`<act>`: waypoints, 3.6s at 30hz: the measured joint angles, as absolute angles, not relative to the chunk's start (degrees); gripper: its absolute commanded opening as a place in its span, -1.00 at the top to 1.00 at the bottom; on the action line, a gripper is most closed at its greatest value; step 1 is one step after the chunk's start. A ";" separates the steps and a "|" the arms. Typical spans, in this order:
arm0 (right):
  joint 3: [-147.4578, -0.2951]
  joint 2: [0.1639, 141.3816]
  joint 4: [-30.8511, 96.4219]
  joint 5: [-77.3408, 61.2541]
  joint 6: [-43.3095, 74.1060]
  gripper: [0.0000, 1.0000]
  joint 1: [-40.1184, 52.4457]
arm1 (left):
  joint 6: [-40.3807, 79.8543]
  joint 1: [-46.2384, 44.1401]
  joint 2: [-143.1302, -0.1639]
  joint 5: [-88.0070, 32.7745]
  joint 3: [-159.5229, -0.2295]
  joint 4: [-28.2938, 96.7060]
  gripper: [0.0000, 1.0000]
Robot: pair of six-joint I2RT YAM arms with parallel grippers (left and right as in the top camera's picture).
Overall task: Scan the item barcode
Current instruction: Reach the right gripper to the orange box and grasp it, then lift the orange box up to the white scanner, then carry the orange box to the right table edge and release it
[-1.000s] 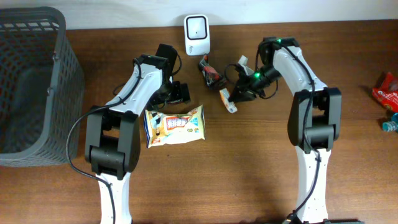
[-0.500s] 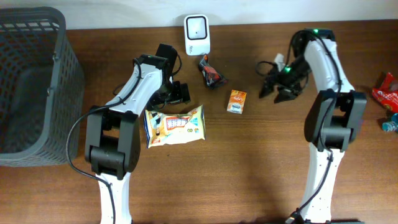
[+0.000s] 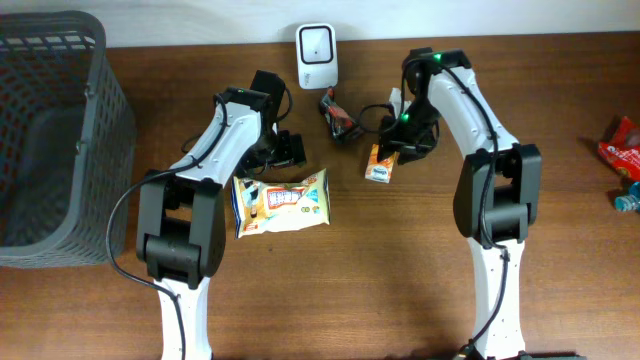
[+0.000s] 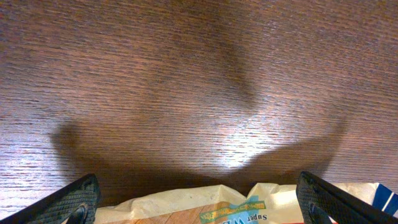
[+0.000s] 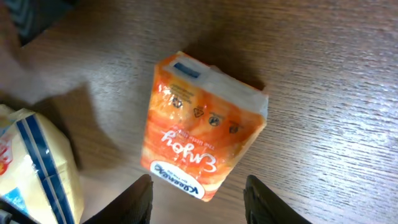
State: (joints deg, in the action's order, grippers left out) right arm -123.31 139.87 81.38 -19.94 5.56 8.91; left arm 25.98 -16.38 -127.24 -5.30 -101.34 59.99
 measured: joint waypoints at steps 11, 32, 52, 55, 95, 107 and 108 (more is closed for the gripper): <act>-118.17 139.81 76.42 -15.90 11.46 0.58 9.63 | 25.98 -16.38 -127.24 -5.30 -101.34 60.03 -0.98; -120.55 139.24 75.00 -76.07 -20.23 0.92 2.20 | 25.98 -16.38 -127.22 -5.32 -101.34 59.99 -0.98; -142.34 139.83 56.75 -1.15 12.69 0.92 12.91 | 25.98 -16.38 -127.24 -5.30 -101.34 60.01 -0.98; -141.58 139.85 43.51 12.12 7.42 0.92 18.59 | 25.98 -16.38 -127.22 -5.32 -101.34 60.01 -0.98; -142.39 136.70 70.28 19.77 20.40 0.92 -18.15 | 25.98 -16.43 -127.22 -5.30 -101.34 60.01 -0.98; -140.59 137.10 79.96 19.88 22.33 0.89 -39.57 | 25.98 -16.53 -127.24 -5.30 -101.34 59.99 -0.98; -140.20 137.10 79.66 19.88 22.35 0.82 -40.34 | 25.98 -16.53 -127.24 -5.30 -101.34 60.01 -0.98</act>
